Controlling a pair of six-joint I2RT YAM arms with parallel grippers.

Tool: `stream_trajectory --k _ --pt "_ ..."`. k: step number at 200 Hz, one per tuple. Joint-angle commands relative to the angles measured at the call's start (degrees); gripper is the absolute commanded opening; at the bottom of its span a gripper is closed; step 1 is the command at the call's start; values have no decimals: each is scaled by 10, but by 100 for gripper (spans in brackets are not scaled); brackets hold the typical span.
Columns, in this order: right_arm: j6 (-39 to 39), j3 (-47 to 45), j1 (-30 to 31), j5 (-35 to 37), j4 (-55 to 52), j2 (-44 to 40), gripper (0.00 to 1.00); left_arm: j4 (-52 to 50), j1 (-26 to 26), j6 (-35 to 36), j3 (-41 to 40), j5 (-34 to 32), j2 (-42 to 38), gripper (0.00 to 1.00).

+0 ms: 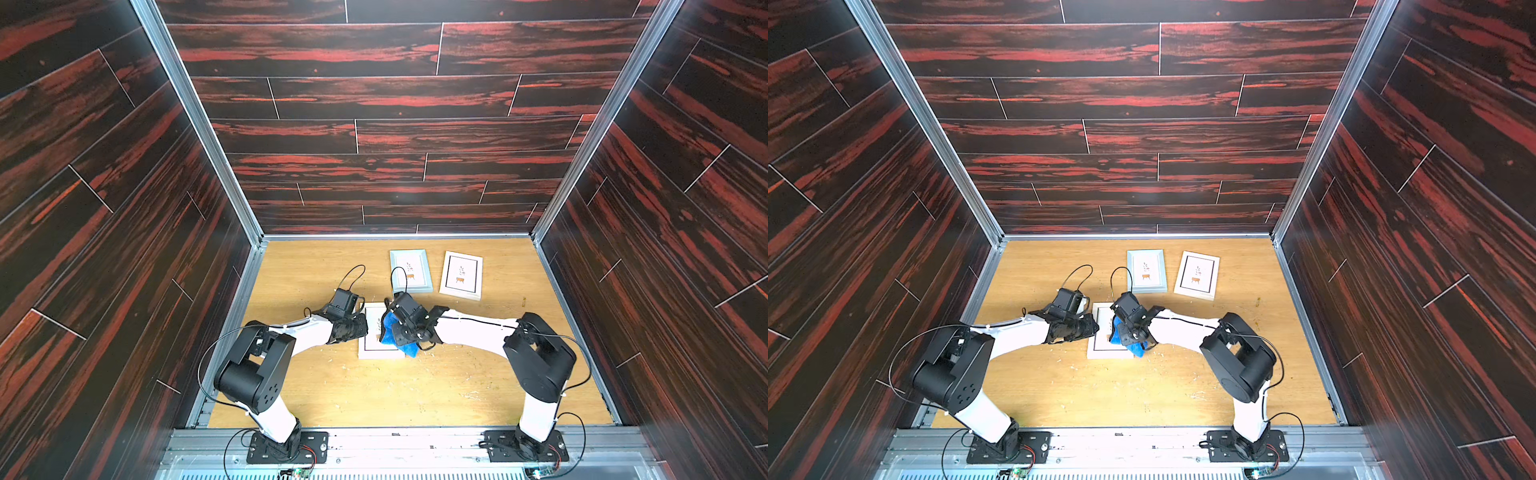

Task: Wipe the picture frame with a cloth
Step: Wipe the dirt from the picture frame.

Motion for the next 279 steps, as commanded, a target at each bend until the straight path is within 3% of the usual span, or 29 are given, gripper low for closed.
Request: stream_trajectory --k 1,51,123,153,181,237,279 --pt "11 18 -12 1 -35 43 0 -60 0 -19 -20 7 28 26" --pt "-37 140 -38 36 -42 115 0 -69 -4 -16 -20 -2 22 26" --pt "5 -22 22 -9 -6 14 0 -64 -11 -25 -19 -4 26 26" --pt "-3 45 0 57 -12 63 0 -70 -16 -20 -15 -3 28 26" --pt "-21 110 -36 48 -12 99 0 -68 -20 -20 -12 -3 28 26" --pt "8 25 -29 58 -18 53 0 -36 -29 -27 -10 7 39 26" --pt "-11 111 -53 54 -17 88 0 -15 -48 -42 -3 18 43 26"
